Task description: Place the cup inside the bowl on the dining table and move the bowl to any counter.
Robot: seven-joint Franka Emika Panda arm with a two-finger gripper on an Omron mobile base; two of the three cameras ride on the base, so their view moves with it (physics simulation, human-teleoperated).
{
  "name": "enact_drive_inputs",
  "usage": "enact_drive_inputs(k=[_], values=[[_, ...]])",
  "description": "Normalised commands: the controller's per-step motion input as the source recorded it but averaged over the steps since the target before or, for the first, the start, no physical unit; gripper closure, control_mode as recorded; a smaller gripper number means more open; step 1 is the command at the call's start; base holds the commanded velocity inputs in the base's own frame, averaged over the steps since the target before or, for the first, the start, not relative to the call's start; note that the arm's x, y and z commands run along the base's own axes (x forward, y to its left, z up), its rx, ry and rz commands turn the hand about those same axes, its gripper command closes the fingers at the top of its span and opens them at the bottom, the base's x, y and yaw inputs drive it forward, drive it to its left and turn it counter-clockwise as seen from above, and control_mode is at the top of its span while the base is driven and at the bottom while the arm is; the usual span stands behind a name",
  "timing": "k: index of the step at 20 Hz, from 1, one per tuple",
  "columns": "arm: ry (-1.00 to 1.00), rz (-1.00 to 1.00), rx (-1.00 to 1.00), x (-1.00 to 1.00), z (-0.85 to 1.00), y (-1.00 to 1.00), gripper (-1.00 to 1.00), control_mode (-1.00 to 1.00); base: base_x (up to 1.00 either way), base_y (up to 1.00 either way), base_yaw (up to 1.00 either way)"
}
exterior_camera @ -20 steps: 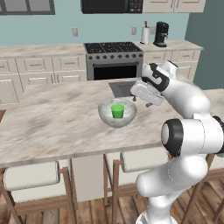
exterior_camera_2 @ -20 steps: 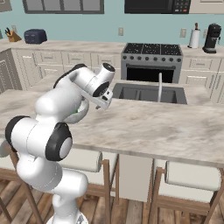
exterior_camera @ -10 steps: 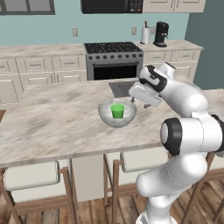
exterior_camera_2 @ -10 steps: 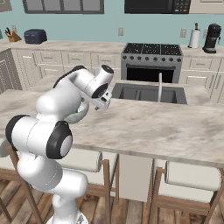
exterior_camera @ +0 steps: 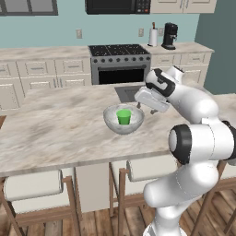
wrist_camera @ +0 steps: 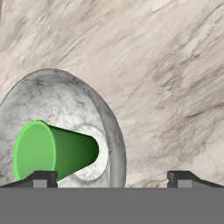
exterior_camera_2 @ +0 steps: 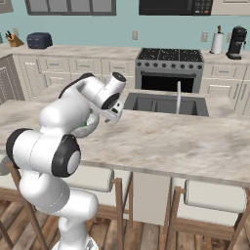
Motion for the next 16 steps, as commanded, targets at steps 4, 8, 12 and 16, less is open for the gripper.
enact_drive_inputs(k=[4, 8, 12, 16], values=[[0.0, 0.03, 0.0, 0.0, 0.0, 0.09, -1.0, -1.0, 0.0, 0.0, 0.0], [0.0, 0.02, 0.0, 0.0, 0.0, 0.06, -1.0, -1.0, 0.0, 0.0, 0.0], [0.0, 0.01, 0.0, 0.0, -0.04, 0.0, -1.0, -1.0, 0.0, 0.0, 0.0], [0.0, 0.01, 0.0, 0.0, -0.08, 0.0, -1.0, -1.0, 0.0, 0.0, 0.0]])
